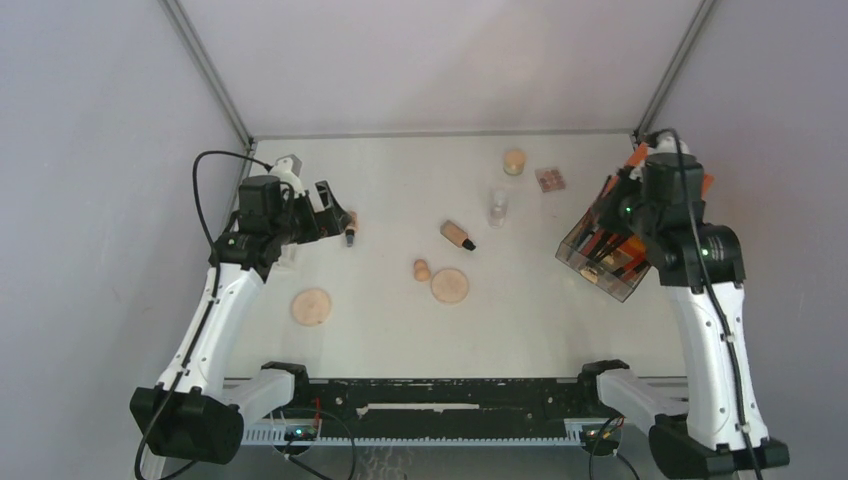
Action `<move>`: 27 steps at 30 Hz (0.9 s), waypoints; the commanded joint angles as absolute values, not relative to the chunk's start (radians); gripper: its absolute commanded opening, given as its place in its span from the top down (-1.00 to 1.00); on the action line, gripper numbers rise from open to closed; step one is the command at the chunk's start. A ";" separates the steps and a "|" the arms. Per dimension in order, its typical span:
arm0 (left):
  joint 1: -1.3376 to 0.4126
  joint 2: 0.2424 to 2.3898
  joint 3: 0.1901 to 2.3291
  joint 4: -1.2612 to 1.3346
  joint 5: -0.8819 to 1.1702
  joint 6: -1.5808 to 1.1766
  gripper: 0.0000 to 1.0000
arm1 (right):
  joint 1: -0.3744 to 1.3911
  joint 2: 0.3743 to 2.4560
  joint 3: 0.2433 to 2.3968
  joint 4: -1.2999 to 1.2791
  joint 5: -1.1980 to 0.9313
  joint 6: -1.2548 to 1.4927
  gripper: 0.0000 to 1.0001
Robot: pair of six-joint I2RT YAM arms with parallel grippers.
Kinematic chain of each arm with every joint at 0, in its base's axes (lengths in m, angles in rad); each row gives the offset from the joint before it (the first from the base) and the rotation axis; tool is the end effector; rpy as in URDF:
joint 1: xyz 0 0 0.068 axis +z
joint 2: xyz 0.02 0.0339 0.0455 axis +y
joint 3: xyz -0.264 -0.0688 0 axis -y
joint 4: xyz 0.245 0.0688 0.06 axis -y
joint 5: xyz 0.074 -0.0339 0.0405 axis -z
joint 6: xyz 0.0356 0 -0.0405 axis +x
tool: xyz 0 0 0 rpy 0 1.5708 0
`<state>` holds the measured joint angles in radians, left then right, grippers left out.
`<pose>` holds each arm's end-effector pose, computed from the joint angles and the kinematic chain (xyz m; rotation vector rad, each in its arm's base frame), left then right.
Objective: Organize the makeup
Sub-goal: Pick up the makeup brush from the center of the board, then place the makeup brush in the drawer.
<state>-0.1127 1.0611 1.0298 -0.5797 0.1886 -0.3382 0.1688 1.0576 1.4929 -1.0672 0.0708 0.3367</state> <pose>0.2250 -0.0322 0.3337 -0.1402 2.2023 -0.4596 0.1735 0.0270 0.4365 0.2247 2.1969 0.2044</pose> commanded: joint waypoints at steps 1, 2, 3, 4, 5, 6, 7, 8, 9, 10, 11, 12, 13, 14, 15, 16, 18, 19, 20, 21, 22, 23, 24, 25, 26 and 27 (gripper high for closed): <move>-0.109 1.067 1.095 -0.525 0.256 -0.366 -1.00 | -0.011 1.048 1.473 -1.202 0.029 0.426 1.00; -0.109 1.069 1.096 -0.525 0.261 -0.369 -1.00 | -0.066 1.049 1.466 -1.228 -0.019 0.429 1.00; -0.109 1.071 1.097 -0.526 0.265 -0.370 -1.00 | -0.121 1.049 1.458 -1.250 -0.069 0.427 1.00; -0.109 1.072 1.097 -0.525 0.270 -0.372 -1.00 | -0.192 1.048 1.451 -1.267 -0.116 0.424 1.00; -0.109 1.072 1.096 -0.525 0.275 -0.374 -1.00 | -0.235 1.046 1.443 -1.282 -0.156 0.423 1.00; -0.109 1.071 1.095 -0.525 0.281 -0.376 -1.00 | -0.246 1.043 1.439 -1.293 -0.158 0.435 1.00; -0.108 1.071 1.095 -0.525 0.284 -0.377 -1.00 | -0.249 1.038 1.433 -1.299 -0.168 0.449 1.00; -0.109 1.070 1.095 -0.525 0.284 -0.377 -1.00 | -0.259 1.033 1.416 -1.303 -0.197 0.461 1.00; -0.109 1.067 1.094 -0.525 0.284 -0.377 -1.00 | -0.276 1.030 1.401 -1.304 -0.228 0.470 1.00; -0.109 1.064 1.093 -0.526 0.284 -0.377 -1.00 | -0.291 1.026 1.389 -1.308 -0.248 0.484 1.00; -0.109 1.062 1.091 -0.525 0.285 -0.377 -1.00 | -0.303 1.020 1.375 -1.306 -0.266 0.497 1.00; -0.109 1.058 1.089 -0.524 0.285 -0.377 -1.00 | -0.314 1.014 1.363 -1.300 -0.286 0.512 1.00; -0.109 1.056 1.086 -0.523 0.286 -0.376 -1.00 | -0.326 1.011 1.352 -1.294 -0.308 0.529 1.00; -0.109 1.054 1.084 -0.524 0.285 -0.375 -1.00 | -0.341 1.011 1.338 -1.285 -0.340 0.549 1.00; -0.109 1.053 1.082 -0.526 0.287 -0.373 -1.00 | -0.356 1.012 1.323 -1.277 -0.374 0.569 1.00; -0.109 1.050 1.081 -0.526 0.287 -0.373 -1.00 | -0.374 1.014 1.307 -1.275 -0.409 0.602 1.00; -0.108 1.039 1.075 -0.529 0.285 -0.371 -1.00 | -0.407 1.017 1.283 -1.278 -0.488 0.655 1.00; -0.108 1.034 1.073 -0.530 0.283 -0.371 -1.00 | -0.420 1.018 1.273 -1.278 -0.516 0.678 1.00; -0.109 1.025 1.069 -0.529 0.280 -0.370 -1.00 | -0.432 1.018 1.270 -1.281 -0.533 0.698 1.00; -0.109 1.021 1.065 -0.530 0.275 -0.368 -1.00 | -0.440 1.017 1.270 -1.281 -0.544 0.712 1.00; -0.108 1.017 1.063 -0.529 0.271 -0.366 -1.00 | -0.451 1.017 1.270 -1.281 -0.549 0.722 1.00; -0.109 1.014 1.062 -0.531 0.269 -0.363 -1.00 | -0.460 1.020 1.270 -1.286 -0.552 0.731 1.00; -0.108 1.011 1.062 -0.532 0.266 -0.361 -1.00 | -0.467 1.028 1.270 -1.293 -0.558 0.738 1.00; -0.109 1.009 1.059 -0.534 0.266 -0.359 -1.00 | -0.472 1.040 1.269 -1.302 -0.563 0.741 1.00; -0.109 1.004 1.055 -0.533 0.265 -0.358 -1.00 | -0.478 1.055 1.269 -1.313 -0.566 0.741 1.00; -0.109 1.000 1.052 -0.532 0.263 -0.356 -1.00 | -0.487 1.070 1.269 -1.326 -0.574 0.739 1.00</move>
